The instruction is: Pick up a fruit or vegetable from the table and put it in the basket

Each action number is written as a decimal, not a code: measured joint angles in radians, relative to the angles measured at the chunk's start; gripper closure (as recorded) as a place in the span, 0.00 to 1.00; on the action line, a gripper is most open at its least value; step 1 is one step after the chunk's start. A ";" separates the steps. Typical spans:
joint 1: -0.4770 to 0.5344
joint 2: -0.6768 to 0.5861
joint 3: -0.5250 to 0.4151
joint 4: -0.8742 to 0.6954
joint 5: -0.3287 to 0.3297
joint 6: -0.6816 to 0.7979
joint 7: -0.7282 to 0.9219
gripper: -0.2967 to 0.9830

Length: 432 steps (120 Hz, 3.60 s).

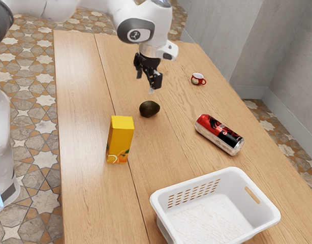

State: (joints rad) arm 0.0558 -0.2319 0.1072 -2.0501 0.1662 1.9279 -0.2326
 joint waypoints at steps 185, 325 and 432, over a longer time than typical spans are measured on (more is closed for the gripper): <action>0.066 0.154 0.028 -0.094 -0.155 0.243 0.575 0.23; -0.113 0.105 -0.090 0.135 -0.148 0.378 0.578 0.52; -0.548 0.381 -0.085 0.212 -0.223 0.651 0.309 0.28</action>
State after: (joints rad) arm -0.4919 0.1491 0.0220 -1.8383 -0.0567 2.5788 0.0761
